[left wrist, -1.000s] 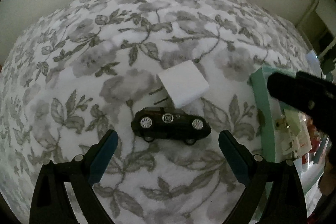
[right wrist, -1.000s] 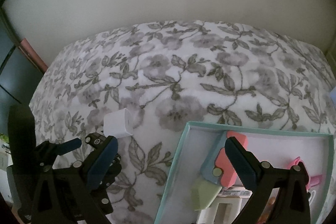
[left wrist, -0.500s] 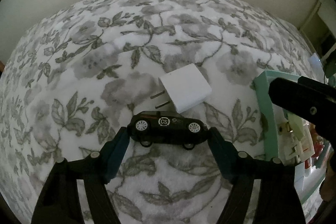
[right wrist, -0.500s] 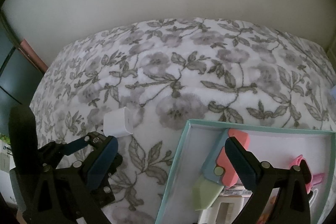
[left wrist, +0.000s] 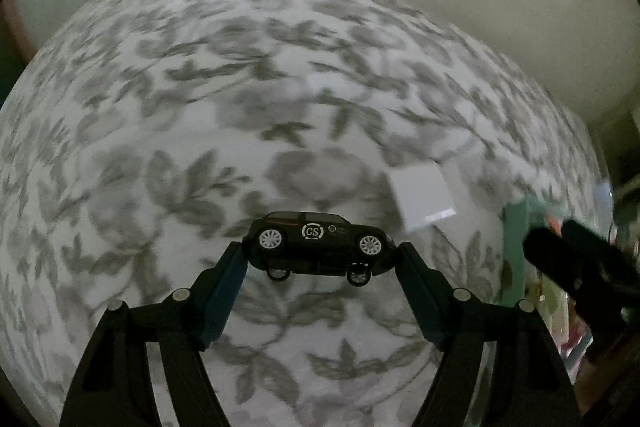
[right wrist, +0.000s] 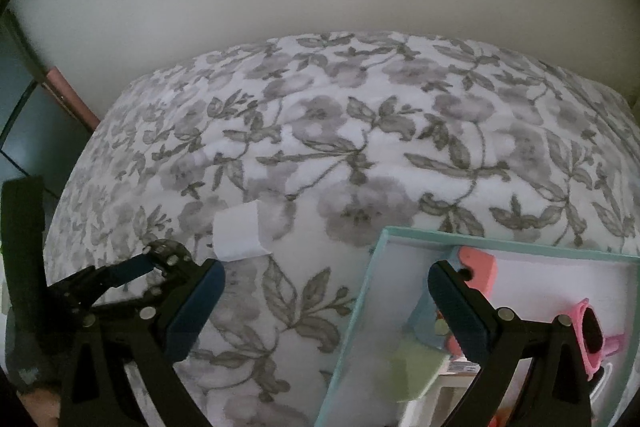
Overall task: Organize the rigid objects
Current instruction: 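Grasp the black toy car with the left gripper while the right gripper grasps the white plug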
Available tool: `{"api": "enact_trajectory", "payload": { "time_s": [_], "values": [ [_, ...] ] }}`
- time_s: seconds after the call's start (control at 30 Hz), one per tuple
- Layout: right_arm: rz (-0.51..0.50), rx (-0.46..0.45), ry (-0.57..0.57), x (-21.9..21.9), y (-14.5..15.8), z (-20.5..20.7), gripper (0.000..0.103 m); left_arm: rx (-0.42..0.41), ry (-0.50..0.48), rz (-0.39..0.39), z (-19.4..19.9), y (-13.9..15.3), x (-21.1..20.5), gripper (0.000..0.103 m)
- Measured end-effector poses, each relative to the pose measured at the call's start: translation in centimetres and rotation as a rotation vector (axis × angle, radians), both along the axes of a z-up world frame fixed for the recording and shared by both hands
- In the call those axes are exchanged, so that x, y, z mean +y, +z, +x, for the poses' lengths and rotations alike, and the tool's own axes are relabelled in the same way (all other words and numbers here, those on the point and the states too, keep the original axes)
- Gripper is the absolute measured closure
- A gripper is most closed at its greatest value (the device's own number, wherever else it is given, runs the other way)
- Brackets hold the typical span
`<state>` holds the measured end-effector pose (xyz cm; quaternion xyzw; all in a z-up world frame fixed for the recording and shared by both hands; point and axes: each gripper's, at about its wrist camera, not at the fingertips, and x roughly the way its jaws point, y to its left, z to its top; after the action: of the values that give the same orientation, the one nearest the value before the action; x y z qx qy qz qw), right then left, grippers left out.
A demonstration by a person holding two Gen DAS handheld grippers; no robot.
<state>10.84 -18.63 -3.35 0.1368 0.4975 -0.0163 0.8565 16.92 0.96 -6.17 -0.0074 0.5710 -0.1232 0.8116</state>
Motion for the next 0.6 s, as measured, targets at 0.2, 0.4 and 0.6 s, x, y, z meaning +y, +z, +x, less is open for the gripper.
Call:
{"api": "enact_trajectory", "payload": {
  "time_s": [0.2,0.4,0.6],
  "values": [
    [-0.052,0.010,0.048,2.1,0.1,1.3,0.001,-0.004,0.174,-0.009,0.5,1.0,4.0,0.026],
    [-0.107,0.033,0.096,4.8,-0.5,3.2,0.004,-0.020,0.311,0.015,0.8,1.2,7.3,0.026],
    [-0.156,0.057,0.146,7.5,-1.6,4.8,0.010,-0.026,0.376,-0.008,0.7,1.4,9.2,0.026]
  ]
}}
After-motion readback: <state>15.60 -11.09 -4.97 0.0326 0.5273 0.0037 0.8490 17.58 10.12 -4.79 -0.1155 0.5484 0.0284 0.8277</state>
